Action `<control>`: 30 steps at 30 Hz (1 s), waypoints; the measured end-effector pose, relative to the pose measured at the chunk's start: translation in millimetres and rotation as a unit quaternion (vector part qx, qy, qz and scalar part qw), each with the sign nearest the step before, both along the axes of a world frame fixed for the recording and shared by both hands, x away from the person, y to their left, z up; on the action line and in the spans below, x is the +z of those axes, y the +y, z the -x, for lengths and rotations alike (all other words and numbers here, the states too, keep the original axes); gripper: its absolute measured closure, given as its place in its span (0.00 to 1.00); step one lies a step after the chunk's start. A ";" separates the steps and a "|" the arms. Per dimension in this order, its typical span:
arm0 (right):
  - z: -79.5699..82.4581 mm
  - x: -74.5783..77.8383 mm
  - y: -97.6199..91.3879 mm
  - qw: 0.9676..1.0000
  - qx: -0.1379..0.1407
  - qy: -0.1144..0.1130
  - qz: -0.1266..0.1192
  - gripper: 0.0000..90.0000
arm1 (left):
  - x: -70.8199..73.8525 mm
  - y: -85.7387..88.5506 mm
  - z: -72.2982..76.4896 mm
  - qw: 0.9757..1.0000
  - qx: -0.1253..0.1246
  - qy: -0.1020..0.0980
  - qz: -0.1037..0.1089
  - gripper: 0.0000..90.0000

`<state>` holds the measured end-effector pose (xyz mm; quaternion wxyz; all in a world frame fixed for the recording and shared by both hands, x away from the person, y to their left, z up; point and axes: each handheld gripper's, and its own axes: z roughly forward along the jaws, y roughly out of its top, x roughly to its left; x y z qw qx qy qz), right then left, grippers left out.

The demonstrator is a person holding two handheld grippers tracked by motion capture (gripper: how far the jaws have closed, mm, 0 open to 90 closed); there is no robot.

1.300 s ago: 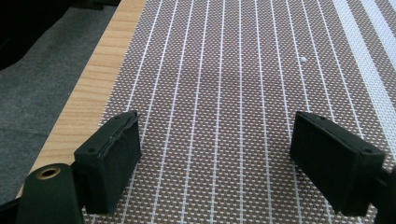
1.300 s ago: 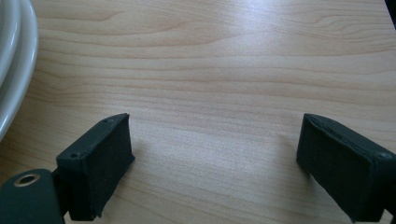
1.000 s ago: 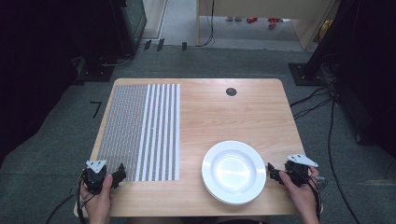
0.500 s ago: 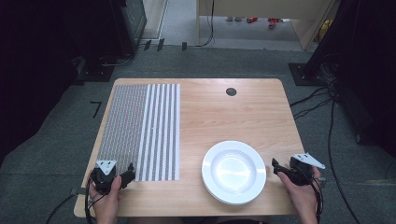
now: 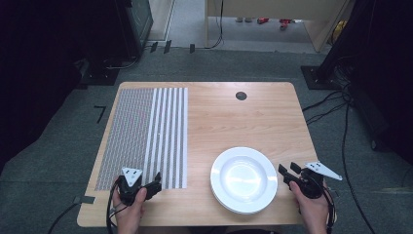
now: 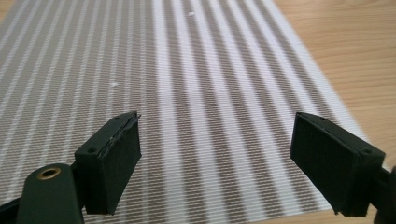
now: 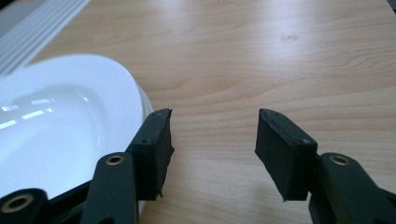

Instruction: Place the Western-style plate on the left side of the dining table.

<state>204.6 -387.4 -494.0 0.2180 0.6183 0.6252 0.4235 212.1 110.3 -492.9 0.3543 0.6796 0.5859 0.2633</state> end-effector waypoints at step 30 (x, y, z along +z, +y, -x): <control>-1.0 10.1 16.3 0.997 -0.019 0.000 -0.075 0.44 | 9.9 -85.7 -16.1 0.996 -0.076 -0.011 0.037 0.19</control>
